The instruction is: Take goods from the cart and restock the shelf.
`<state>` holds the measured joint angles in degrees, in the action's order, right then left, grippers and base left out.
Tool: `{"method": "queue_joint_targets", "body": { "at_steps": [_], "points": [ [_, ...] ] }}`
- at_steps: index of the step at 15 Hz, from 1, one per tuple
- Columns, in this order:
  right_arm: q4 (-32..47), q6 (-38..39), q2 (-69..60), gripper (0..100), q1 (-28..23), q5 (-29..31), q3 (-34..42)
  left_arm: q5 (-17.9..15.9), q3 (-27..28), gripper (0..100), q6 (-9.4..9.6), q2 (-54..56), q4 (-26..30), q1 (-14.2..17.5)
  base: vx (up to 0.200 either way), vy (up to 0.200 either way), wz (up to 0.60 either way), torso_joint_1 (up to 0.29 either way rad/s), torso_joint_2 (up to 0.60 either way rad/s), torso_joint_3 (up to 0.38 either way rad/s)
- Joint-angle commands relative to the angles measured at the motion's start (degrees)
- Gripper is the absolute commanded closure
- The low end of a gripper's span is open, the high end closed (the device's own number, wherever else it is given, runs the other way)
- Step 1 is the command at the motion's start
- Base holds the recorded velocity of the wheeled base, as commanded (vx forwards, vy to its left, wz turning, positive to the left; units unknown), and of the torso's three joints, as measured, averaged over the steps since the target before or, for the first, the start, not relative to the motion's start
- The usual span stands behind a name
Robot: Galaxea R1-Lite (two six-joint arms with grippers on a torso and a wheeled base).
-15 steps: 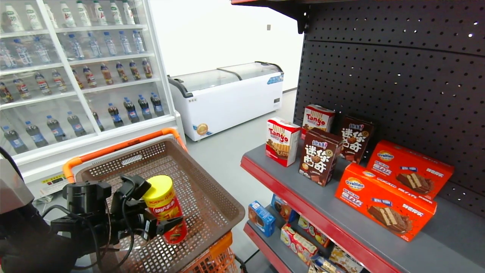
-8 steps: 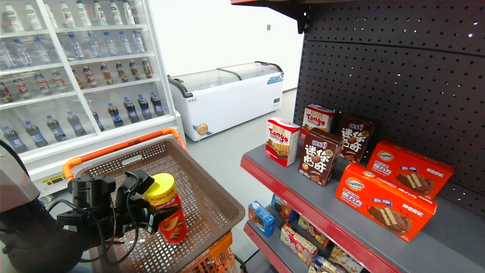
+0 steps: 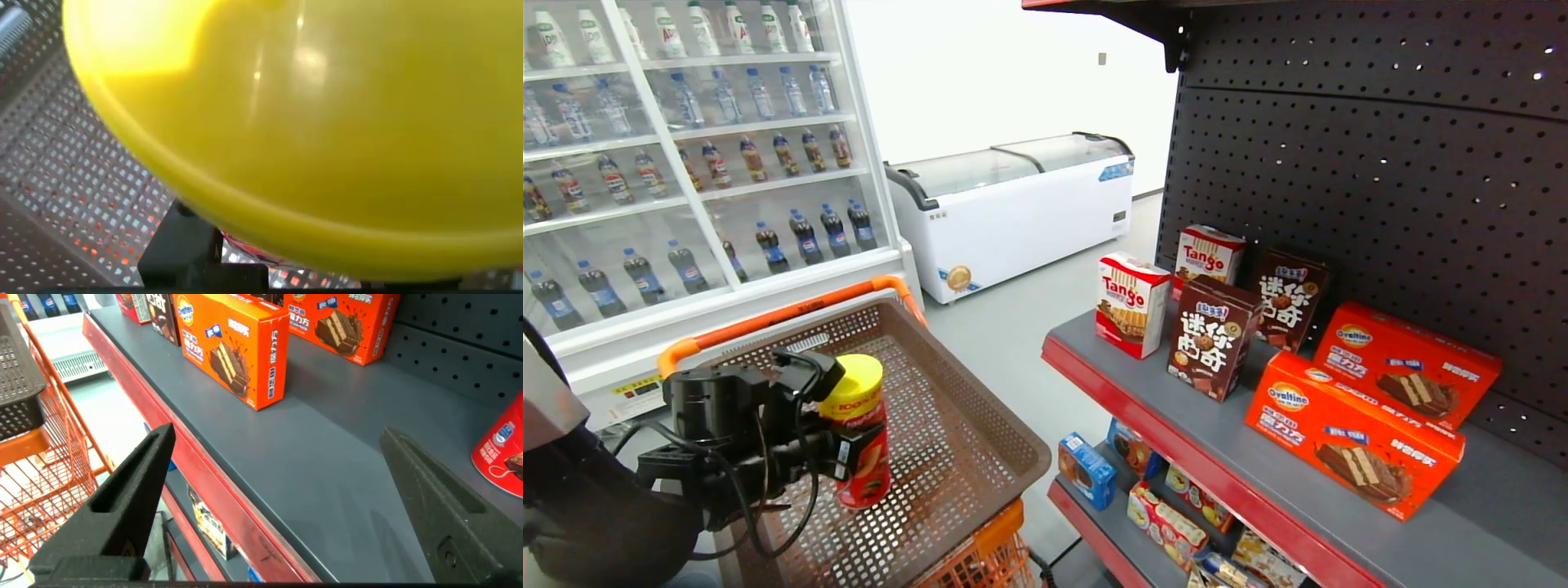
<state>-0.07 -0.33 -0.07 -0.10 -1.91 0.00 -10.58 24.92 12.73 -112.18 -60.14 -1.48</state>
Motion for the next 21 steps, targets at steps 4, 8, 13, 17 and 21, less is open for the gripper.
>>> {"method": "queue_joint_targets", "body": {
  "at_steps": [4, 8, 13, 17, 21],
  "points": [
    [-0.01, -0.02, 0.07, 0, 0.01, -0.02, 0.00, 0.83, -0.92, 100, -1.92, 12.07, 0.02, -0.11, 0.000, 0.000, 0.00, 0.000, 0.00, 0.000],
    [-0.01, -0.02, 0.07, 0, 0.01, -0.02, 0.00, 1.88, -1.01, 100, -3.06, 22.27, 4.85, 0.16, 0.000, 0.000, 0.00, 0.000, 0.00, 0.000],
    [-0.01, -0.11, 0.07, 0, 0.01, -0.02, 0.00, 4.17, -2.07, 100, -4.90, 35.80, 13.03, -0.02, 0.000, 0.000, 0.00, 0.000, 0.00, 0.000],
    [-0.01, -0.11, 0.07, 0, 0.01, -0.02, 0.00, 4.43, -4.26, 100, -7.72, 47.05, 18.48, 0.24, 0.000, 0.000, 0.00, 0.000, 0.00, 0.000],
    [-0.01, -0.02, 0.07, 0, 0.01, -0.02, 0.00, 4.43, -9.27, 100, -8.60, 58.48, 24.01, -0.46, 0.000, 0.000, 0.00, 0.000, 0.00, 0.000]
  ]
}}
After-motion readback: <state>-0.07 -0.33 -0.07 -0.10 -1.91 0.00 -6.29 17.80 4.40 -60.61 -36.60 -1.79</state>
